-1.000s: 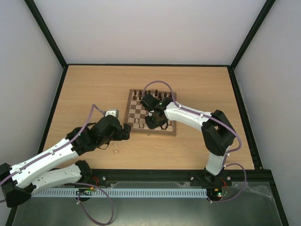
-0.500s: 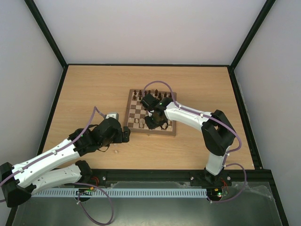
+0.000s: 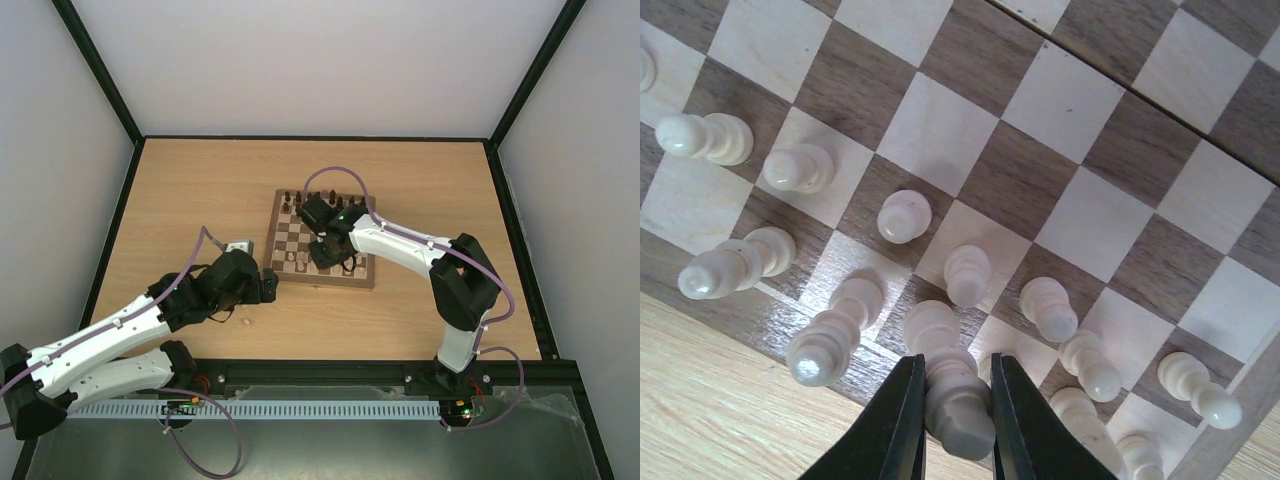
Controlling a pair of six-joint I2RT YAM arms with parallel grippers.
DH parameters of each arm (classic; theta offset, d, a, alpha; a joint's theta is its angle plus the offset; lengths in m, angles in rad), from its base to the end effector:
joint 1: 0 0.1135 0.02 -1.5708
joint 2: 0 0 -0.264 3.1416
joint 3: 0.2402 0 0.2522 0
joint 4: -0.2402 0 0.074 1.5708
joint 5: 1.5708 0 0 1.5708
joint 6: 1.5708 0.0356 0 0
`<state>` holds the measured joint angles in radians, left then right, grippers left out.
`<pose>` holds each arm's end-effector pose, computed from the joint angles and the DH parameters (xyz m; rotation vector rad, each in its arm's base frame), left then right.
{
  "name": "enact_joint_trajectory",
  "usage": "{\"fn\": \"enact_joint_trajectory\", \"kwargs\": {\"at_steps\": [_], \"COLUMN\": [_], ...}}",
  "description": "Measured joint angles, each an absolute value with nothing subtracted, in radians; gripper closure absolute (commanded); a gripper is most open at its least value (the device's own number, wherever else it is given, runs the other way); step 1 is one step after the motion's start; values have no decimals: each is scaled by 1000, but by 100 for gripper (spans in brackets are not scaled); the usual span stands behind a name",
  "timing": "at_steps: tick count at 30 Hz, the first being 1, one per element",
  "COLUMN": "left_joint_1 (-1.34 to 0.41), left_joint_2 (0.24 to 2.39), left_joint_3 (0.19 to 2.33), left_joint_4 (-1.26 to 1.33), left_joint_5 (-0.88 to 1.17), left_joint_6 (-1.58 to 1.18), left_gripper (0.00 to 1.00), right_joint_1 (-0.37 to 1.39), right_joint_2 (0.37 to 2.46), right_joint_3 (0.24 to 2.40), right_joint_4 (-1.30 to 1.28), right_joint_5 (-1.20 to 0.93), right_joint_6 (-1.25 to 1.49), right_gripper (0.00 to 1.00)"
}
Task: Set up the chess pieces on the board
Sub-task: Place the chess piece on the chessboard.
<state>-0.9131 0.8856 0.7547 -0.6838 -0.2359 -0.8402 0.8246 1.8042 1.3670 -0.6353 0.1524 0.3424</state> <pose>0.1155 -0.1359 0.2664 -0.0257 2.4301 -0.5570 0.2623 0.2758 0.2251 -0.5798 2.5726 0.2016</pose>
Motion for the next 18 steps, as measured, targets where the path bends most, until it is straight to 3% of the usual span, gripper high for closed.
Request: {"fn": "enact_joint_trajectory", "kwargs": {"at_steps": [18], "left_joint_1": [-913], "left_joint_2": [876], "left_joint_3": [735], "left_joint_4": [-664], "left_joint_5": [-224], "left_joint_6": [-839], "left_gripper": [1], "right_joint_1": [860], "right_joint_2": [1807], "right_joint_3": [1367], "right_joint_4": [-665], "right_joint_5": [211], "right_joint_6": [349], "right_gripper": [85]}}
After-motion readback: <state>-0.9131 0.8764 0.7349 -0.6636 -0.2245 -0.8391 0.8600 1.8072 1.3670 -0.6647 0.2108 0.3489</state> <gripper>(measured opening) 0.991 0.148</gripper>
